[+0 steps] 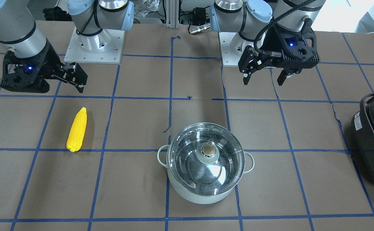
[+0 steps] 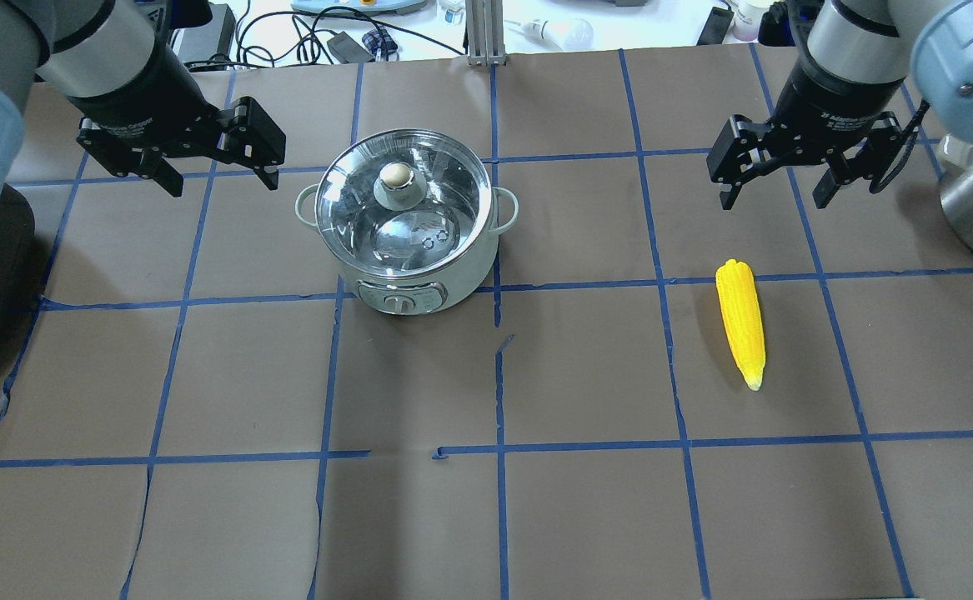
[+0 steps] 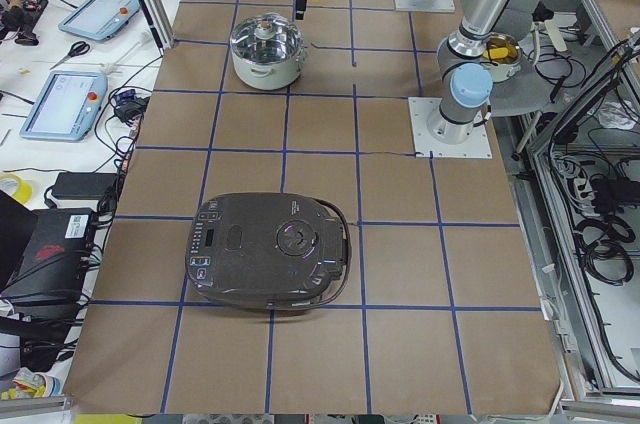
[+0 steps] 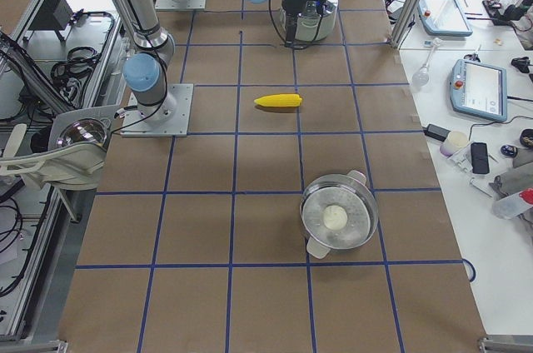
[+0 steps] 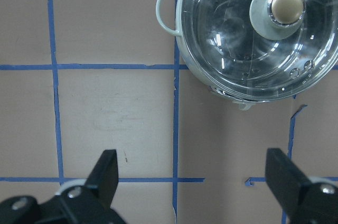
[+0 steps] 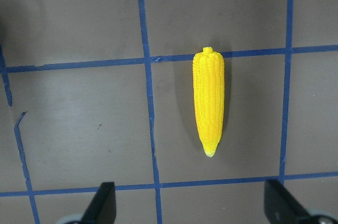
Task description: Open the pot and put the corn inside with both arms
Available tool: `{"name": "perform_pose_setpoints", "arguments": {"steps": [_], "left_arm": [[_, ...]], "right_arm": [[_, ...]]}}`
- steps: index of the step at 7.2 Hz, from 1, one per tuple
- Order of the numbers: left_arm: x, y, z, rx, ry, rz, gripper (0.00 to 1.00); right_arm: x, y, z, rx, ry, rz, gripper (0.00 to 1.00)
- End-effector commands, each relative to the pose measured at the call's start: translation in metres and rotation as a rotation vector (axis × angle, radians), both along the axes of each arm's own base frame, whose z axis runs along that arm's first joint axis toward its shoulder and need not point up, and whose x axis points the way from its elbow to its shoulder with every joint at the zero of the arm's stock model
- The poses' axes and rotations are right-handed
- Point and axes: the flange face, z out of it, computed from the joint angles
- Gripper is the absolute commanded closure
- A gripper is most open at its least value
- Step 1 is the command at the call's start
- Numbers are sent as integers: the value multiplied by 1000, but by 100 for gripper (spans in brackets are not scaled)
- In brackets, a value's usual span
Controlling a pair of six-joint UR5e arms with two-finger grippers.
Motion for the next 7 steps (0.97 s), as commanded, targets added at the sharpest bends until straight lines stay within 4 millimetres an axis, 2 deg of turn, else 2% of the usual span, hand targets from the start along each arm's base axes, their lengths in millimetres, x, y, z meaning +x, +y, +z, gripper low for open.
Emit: {"name": "perform_pose_setpoints", "arguments": {"steps": [1, 4, 5, 6, 7], "left_arm": [[-1, 1, 0, -1, -1, -1, 0], [-1, 0, 1, -3, 1, 2, 0], [-2, 1, 0, 0, 1, -3, 0], [-1, 0, 0, 0, 1, -1, 0], [-1, 0, 0, -1, 1, 0, 0]], "right_arm": [[16, 4, 0, 3, 0, 21, 0], [12, -3, -6, -4, 17, 13, 0], [10, -9, -17, 19, 15, 20, 0], [8, -12, -19, 18, 14, 11, 0], [1, -26, -23, -32, 17, -1, 0]]}}
